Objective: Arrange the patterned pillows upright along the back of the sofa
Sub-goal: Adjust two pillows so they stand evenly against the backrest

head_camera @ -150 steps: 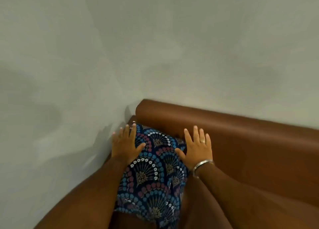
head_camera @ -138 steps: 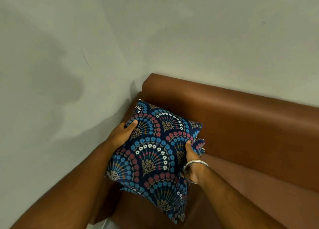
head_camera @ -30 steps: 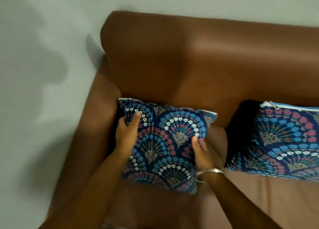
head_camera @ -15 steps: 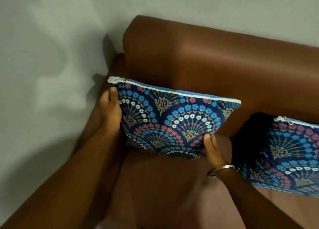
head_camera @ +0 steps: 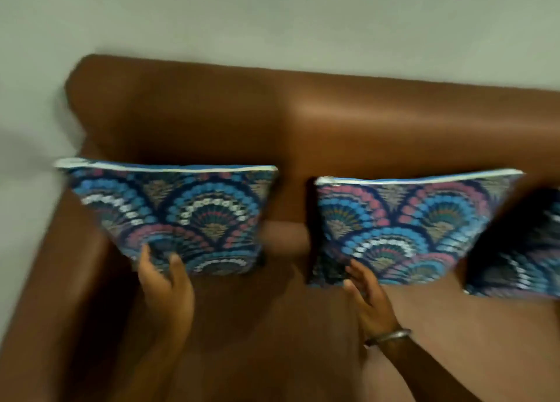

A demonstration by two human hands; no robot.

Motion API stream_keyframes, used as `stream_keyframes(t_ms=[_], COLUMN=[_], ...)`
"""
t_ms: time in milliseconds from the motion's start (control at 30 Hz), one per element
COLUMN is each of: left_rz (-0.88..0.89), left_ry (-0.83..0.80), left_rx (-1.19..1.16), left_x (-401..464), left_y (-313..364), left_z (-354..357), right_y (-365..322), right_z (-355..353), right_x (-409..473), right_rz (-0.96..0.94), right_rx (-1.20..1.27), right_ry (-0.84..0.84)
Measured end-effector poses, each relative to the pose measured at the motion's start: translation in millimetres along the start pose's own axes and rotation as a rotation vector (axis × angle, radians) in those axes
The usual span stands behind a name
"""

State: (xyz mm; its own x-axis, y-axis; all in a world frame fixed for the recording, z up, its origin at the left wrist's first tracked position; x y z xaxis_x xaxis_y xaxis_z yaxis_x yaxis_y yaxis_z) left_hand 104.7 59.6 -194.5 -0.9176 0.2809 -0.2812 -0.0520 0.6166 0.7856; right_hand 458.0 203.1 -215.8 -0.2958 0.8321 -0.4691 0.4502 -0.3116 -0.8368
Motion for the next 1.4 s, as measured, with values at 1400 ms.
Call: stream_keyframes(t_ms=[1400], left_rz=[-0.056], left_ry=[-1.026], left_rx=[0.035], left_x=[-371], left_y=[93], left_z=[431], right_y=[123], right_z=[-387], right_x=[39], right_rz=[-0.098], right_rx=[-0.114], right_ry=[0.585])
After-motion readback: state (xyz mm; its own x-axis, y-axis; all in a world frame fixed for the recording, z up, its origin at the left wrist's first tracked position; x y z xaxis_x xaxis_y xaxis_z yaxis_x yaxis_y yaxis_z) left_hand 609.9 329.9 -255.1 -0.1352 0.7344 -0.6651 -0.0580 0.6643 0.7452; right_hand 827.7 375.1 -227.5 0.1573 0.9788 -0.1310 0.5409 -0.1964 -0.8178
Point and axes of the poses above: each hand's wrist, its own x-axis towards the middle knuckle, its own z-axis out of the palm, y = z × x, the point moved 5 cm from there along x, towards the middle knuckle, and after that the axes turned 6 degrees about -z, right-handed, at the moved point
